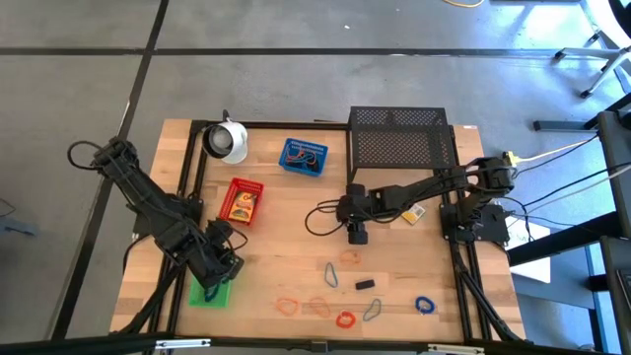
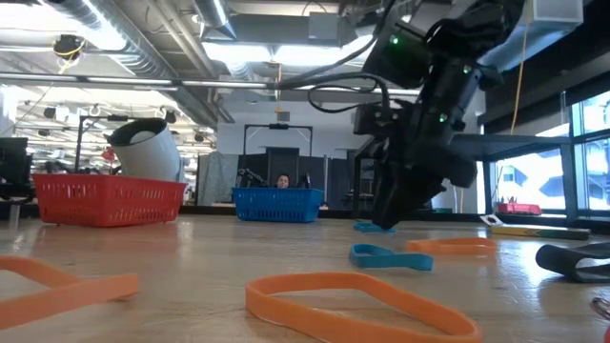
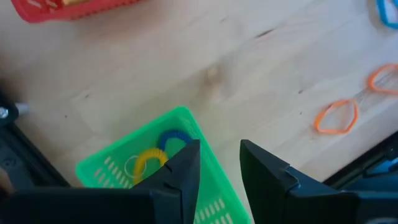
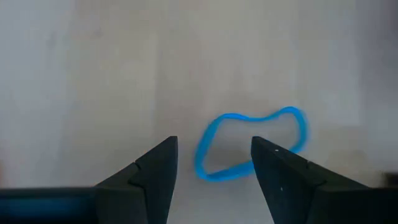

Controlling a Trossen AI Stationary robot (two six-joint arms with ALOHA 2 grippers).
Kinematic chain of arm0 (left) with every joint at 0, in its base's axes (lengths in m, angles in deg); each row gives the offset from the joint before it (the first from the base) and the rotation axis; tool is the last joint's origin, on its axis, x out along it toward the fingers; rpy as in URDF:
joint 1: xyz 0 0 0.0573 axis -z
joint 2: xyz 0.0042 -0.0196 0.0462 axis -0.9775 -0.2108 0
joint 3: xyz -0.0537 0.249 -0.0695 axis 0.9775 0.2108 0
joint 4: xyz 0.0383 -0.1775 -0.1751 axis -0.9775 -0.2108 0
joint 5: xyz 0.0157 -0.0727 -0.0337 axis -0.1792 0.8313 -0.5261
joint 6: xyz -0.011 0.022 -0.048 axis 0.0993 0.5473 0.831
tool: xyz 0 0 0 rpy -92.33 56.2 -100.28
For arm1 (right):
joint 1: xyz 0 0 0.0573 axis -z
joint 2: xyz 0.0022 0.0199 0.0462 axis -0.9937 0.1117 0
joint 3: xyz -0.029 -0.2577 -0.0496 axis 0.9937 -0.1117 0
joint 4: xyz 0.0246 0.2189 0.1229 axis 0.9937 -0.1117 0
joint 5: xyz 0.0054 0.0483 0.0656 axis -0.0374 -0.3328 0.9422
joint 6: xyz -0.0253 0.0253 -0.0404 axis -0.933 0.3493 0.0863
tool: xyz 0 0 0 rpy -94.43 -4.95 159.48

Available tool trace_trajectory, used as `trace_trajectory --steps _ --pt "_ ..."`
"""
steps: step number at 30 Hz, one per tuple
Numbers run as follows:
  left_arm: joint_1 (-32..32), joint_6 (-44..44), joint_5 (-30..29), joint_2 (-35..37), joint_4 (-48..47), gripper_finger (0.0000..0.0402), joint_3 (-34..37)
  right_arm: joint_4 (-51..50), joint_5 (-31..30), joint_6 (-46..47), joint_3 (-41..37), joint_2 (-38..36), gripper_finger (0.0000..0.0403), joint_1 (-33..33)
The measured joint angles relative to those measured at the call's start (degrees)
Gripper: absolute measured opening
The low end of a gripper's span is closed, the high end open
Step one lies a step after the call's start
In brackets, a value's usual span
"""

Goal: Pick & Place Office Desk Supplies
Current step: Put the blue rubber band into the blue bin

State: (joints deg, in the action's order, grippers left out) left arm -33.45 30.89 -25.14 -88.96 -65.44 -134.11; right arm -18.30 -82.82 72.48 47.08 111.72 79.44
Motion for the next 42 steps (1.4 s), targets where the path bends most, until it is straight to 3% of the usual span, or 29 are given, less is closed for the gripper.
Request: trace_trajectory --steps 4,12,19,27,36,42 --pt "-0.1 0.1 -1.3 0.0 0.2 0.0106 0.0 0.7 4.6 -0.4 0.1 1.5 0.0194 0.2" --pt "-2.5 0.0 -3.1 0.0 0.2 0.0106 0.0 0.7 5.7 0.4 0.2 2.3 0.0119 0.8" --pt "-4.5 -0.1 -12.0 0.0 0.2 0.0106 0.0 0.8 6.1 5.6 0.2 2.4 0.0015 1.3" --pt "-6.6 -4.9 -23.4 0.0 0.6 0.0111 0.0 -4.1 5.7 9.6 1.9 0.7 0.0005 0.7" --pt "-9.8 -26.5 -39.5 -0.2 6.1 0.0108 0.0 -9.7 5.7 9.6 9.7 -7.5 0.0005 0.8" --pt "-12.4 -54.3 -42.9 -2.0 17.9 0.0121 0.0 -13.3 12.8 8.8 15.6 -12.2 0.0004 2.0"
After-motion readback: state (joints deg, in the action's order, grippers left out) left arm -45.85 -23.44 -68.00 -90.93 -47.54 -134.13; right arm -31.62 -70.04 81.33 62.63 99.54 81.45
